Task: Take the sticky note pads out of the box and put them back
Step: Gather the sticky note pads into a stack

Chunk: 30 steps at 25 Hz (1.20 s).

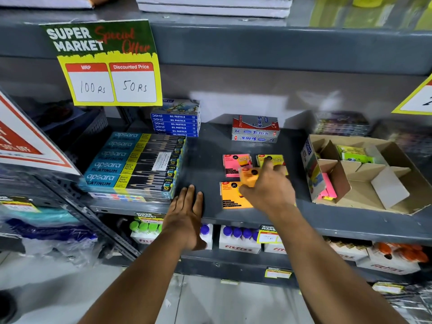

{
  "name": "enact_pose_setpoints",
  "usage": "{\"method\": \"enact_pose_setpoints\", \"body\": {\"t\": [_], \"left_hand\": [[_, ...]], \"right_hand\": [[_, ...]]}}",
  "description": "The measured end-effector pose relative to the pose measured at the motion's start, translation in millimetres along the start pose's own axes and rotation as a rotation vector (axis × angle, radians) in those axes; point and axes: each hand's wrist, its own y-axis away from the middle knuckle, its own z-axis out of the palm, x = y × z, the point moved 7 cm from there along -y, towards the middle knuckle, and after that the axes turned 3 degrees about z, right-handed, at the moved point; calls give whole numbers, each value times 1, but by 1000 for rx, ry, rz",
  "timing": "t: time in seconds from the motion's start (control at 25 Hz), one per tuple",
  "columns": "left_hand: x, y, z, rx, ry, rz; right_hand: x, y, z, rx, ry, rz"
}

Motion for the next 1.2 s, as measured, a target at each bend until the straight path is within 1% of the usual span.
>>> {"method": "enact_pose_setpoints", "body": {"t": [0.12, 0.28, 0.48, 0.56, 0.68, 0.8, 0.88, 1.04, 1.2], "left_hand": [[0, 0, -1, -6, -3, -10], [0, 1, -1, -8, 1, -7], [0, 1, 0, -8, -6, -5], [0, 1, 0, -6, -12, -7], [0, 1, 0, 7, -15, -4], [1, 0, 1, 3, -25, 0], [1, 0, 1, 5, -33, -3], [1, -1, 2, 1, -21, 1], [1, -1, 0, 20, -12, -3]], "right_hand": [[-27, 9, 24, -82, 37, -64], [-32, 11, 46, -138, 113, -39], [-31, 15, 52, -116, 159, -66], [-20, 14, 43, -98, 122, -52], [21, 2, 23, -53, 34, 53], [57, 1, 21, -92, 80, 160], [62, 3, 25, -103, 99, 165], [63, 1, 21, -72, 71, 168], [51, -26, -7, 53, 1, 128]]}}
